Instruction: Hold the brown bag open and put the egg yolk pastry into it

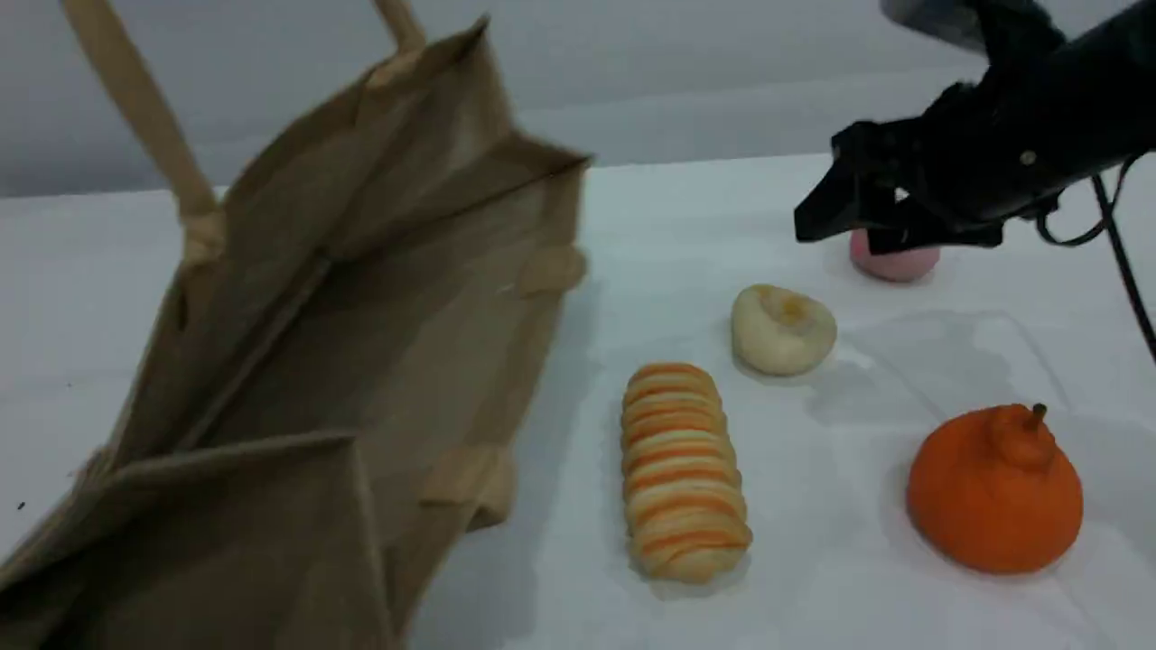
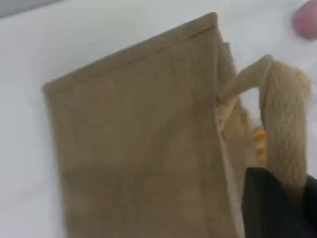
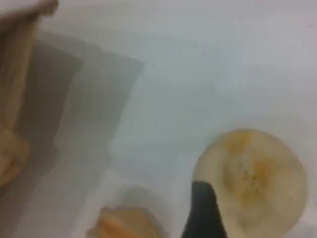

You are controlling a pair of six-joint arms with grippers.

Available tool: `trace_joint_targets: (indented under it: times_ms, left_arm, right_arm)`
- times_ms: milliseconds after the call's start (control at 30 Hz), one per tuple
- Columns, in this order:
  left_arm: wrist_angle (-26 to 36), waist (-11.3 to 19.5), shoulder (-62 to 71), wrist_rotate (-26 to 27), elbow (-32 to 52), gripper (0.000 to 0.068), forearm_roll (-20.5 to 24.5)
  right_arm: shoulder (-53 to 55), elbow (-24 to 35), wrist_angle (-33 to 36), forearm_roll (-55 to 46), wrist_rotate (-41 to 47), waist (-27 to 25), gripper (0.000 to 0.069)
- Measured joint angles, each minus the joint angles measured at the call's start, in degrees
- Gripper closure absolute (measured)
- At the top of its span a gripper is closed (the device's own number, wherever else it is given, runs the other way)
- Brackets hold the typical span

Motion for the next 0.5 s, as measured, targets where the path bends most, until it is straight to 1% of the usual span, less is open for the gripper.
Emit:
trace_joint_targets:
  times_ms: [167, 267, 367, 433, 500]
  left_arm:
    - [1.65, 0.00, 0.00, 0.00, -0.91, 0.0596, 0.00]
    - [1.64, 0.00, 0.00, 0.00, -0.91, 0.0596, -0.08]
    - [1.64, 0.00, 0.00, 0.92, -0.91, 0.0596, -0.37]
    - [1.64, 0.00, 0.00, 1.84, -0.91, 0.0596, -1.40]
    - [1.64, 0.00, 0.00, 1.77, -0.91, 0.0596, -1.80]
  right_arm:
    - [3.28, -1.96, -2.16, 0.00, 0.00, 0.00, 0.0247]
    - [5.43, -3.52, -3.72, 0.00, 0.00, 0.00, 0.0247]
    - [7.90, -5.16, -2.96, 0.00, 0.13, 0.00, 0.0247]
    - [9.44, -5.93, -1.82, 0.00, 0.13, 0.00, 0.0247]
    - [10.65, -6.61, -1.25, 0.00, 0.13, 0.00, 0.0247]
